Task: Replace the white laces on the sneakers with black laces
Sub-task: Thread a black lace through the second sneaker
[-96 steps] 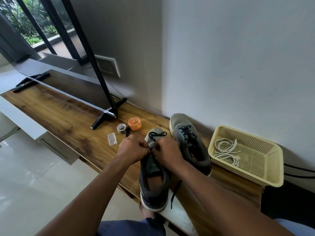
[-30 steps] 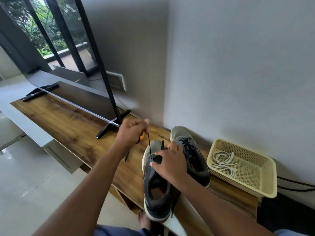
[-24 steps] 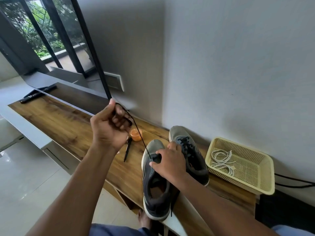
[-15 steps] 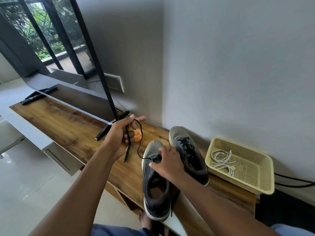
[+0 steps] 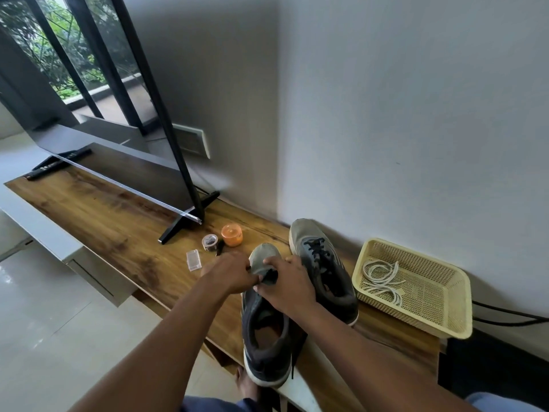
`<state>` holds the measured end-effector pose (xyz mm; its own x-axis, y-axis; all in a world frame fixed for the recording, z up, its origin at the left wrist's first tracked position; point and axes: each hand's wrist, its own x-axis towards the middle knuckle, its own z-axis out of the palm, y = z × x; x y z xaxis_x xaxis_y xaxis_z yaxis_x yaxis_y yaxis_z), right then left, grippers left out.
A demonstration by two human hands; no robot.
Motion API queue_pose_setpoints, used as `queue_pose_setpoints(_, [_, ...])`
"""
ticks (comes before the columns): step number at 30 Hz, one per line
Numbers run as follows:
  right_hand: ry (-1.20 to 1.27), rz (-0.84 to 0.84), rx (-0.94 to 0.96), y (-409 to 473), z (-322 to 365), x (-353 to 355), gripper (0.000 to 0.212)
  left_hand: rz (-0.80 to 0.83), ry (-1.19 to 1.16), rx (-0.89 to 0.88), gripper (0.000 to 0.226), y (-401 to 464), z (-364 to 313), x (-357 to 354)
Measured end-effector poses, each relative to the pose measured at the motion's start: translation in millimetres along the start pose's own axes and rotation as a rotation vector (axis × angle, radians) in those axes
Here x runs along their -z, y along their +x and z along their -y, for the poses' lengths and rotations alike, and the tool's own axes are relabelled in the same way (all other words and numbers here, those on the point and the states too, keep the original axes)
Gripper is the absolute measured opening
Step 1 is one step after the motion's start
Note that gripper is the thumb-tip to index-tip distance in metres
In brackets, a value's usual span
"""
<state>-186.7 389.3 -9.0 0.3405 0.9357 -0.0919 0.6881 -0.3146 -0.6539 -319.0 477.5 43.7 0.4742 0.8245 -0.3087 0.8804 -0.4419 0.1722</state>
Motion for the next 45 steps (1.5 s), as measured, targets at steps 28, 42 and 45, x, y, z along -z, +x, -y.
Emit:
queue_pose_setpoints(28, [0.051,0.012,-0.030,7.3,-1.7,4.5,0.063,0.047,-1.560,-0.002,0.032,-14.3,4.7,42.0])
queue_pose_setpoints(42, [-0.015,-0.006,-0.113,0.0,2.3,0.6,0.054,-0.248,-0.432,0.223,0.031,2.0,36.9,21.8])
queue_pose_setpoints(45, [-0.096,0.038,-0.058,2.0,1.1,13.0,0.038,-0.130,-0.200,0.188,0.032,-1.2,34.5,20.8])
